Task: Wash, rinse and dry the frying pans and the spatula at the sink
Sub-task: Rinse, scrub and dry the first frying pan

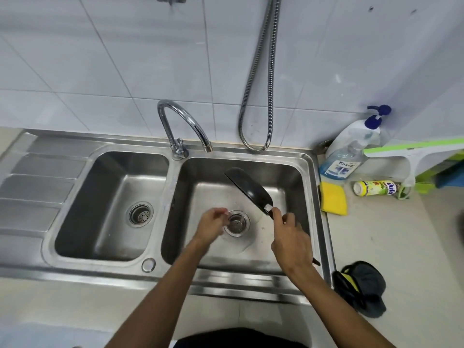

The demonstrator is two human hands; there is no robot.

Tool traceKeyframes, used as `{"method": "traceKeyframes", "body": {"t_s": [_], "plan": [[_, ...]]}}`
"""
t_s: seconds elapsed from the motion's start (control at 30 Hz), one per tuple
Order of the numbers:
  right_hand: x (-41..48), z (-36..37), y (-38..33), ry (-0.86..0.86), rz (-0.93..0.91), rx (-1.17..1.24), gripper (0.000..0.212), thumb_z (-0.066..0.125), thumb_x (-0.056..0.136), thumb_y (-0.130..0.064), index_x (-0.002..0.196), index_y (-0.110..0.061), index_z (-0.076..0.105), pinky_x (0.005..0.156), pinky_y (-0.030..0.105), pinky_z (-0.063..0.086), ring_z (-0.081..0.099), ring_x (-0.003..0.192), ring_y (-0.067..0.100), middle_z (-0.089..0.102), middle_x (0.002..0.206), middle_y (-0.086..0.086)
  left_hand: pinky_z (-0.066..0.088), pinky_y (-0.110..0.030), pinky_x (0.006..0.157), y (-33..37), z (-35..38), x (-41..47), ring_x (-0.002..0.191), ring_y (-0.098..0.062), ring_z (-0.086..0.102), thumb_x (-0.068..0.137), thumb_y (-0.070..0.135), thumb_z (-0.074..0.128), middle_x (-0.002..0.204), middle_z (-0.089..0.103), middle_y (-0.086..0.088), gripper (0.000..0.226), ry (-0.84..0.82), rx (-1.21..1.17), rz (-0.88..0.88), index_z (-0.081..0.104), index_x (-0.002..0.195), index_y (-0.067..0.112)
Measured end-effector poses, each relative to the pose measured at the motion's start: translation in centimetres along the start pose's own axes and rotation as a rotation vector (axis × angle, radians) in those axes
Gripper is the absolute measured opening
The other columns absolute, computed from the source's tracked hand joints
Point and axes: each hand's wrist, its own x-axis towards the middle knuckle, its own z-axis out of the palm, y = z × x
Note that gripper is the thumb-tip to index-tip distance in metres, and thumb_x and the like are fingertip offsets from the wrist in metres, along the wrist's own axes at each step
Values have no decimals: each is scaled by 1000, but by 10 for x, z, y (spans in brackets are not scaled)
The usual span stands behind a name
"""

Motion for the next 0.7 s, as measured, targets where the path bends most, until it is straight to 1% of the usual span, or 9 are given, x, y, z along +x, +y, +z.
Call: {"method": "traceKeyframes", "body": {"t_s": [0.1,0.17,0.27,0.33,0.37,0.47,0.53,0.6,0.7], "plan": [[-6,-6,-1,-4,36,71,67,68,79,-4,137,-21,39,57,38,54,63,70,28,54,103,10,46,-26,62,-16,32,-23,94,-22,69,100,9,59,110,74,-8,16,-108,13,-36,69,98,22],[-11,-9,-4,1,78,190,61,65,83,-7,135,-22,38,59,40,53,64,72,31,56,103,9,49,-28,71,-16,48,-38,95,-19,69,103,15,57,113,74,-4,13,-196,-5,-77,69,108,18],[-18,-17,-8,9,116,425,48,61,88,-12,129,-22,38,62,37,45,66,83,34,64,103,7,53,-34,87,-13,65,-58,103,-16,72,107,31,51,115,77,2,29,-294,-64,-123,67,123,13],[-22,-23,-8,-35,146,523,45,63,90,-17,128,-21,39,67,32,40,65,86,33,63,97,4,52,-36,90,-12,73,-69,101,-15,72,108,34,46,109,78,4,34,-307,-133,-154,68,123,13],[-26,-25,-9,-68,171,564,44,64,91,-20,128,-22,39,67,30,39,63,83,31,61,93,2,53,-37,92,-12,76,-73,100,-16,72,109,35,44,108,78,3,35,-292,-170,-173,68,122,13],[-38,-20,-5,-133,243,697,34,60,94,-29,119,-30,37,60,29,45,60,70,18,64,89,-2,51,-45,104,-20,84,-84,116,-26,69,109,35,42,117,77,-6,38,-253,-280,-223,70,123,14],[-43,-13,-1,-159,278,785,24,52,96,-32,114,-34,36,65,34,52,64,74,19,69,90,1,50,-47,108,-26,91,-92,119,-27,68,109,39,45,117,78,-6,39,-260,-343,-251,72,123,16],[-48,-8,3,-183,286,848,18,47,95,-32,110,-37,37,72,40,56,66,78,22,70,90,2,52,-45,104,-31,100,-100,109,-24,70,107,41,49,110,78,-5,37,-259,-386,-268,73,119,15],[-57,-4,11,-211,234,866,16,44,94,-34,107,-39,37,76,48,58,68,81,26,70,89,1,52,-42,88,-38,110,-110,88,-20,64,106,32,55,93,71,-7,25,-237,-423,-237,71,110,14]]}}
